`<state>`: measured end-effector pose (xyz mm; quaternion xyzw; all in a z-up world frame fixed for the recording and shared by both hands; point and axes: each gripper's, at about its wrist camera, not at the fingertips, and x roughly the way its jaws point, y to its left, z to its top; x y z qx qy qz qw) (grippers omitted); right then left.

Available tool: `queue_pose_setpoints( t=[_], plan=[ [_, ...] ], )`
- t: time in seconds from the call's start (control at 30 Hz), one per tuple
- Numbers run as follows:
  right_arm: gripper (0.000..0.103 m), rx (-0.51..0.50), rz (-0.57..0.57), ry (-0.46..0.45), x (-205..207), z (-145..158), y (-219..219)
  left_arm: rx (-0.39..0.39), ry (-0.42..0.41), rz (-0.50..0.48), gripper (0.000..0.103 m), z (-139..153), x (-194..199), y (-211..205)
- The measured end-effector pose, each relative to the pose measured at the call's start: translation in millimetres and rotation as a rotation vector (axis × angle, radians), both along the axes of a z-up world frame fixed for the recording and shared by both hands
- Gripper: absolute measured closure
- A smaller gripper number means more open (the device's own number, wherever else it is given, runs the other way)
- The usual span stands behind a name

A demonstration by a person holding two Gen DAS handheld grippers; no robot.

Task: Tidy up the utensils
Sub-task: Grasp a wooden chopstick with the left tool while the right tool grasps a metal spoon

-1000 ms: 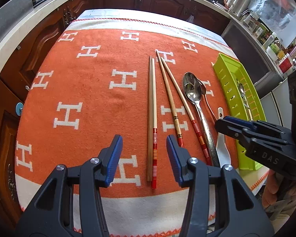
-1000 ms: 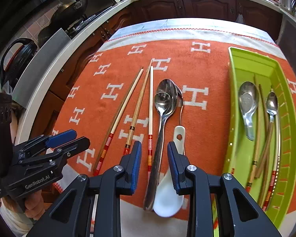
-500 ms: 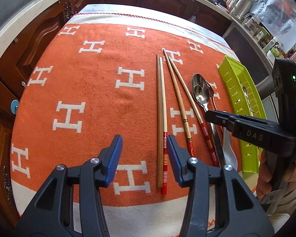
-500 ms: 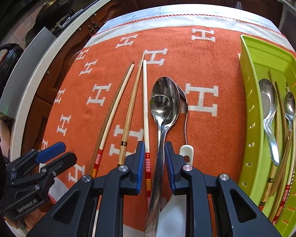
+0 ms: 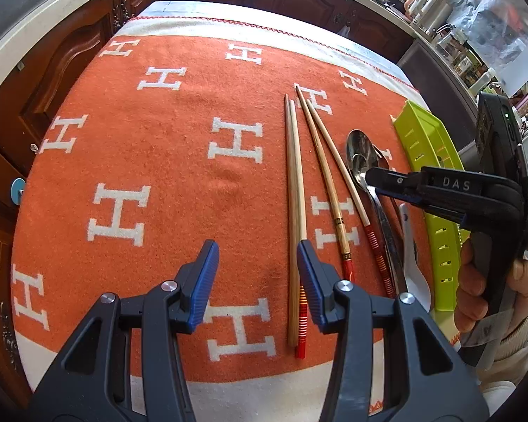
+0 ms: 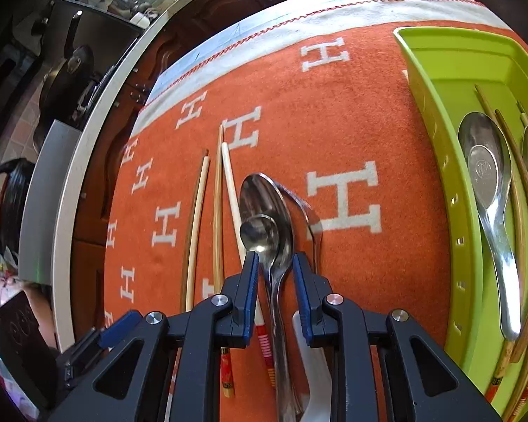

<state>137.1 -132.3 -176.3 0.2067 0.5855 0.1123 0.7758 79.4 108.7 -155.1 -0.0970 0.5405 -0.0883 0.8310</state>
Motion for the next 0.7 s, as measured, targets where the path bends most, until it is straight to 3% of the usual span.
queue_pose_setpoints(
  t=[0.5, 0.6, 0.7],
  plan=[
    [0.082, 0.044, -0.047, -0.044, 27.6, -3.7, -14.6, -0.013, 0.008, 0.001, 0.06, -4.9, 7.6, 1.8],
    [0.092, 0.042, -0.02, -0.049, 31.4, -5.0, -12.3, -0.017, 0.003, -0.002, 0.06, -4.5, 9.3, 0.7],
    [0.095, 0.022, 0.004, -0.072, 30.2, -0.7, -9.7, -0.015, -0.004, -0.011, 0.06, -3.0, 12.3, -1.8]
  ],
)
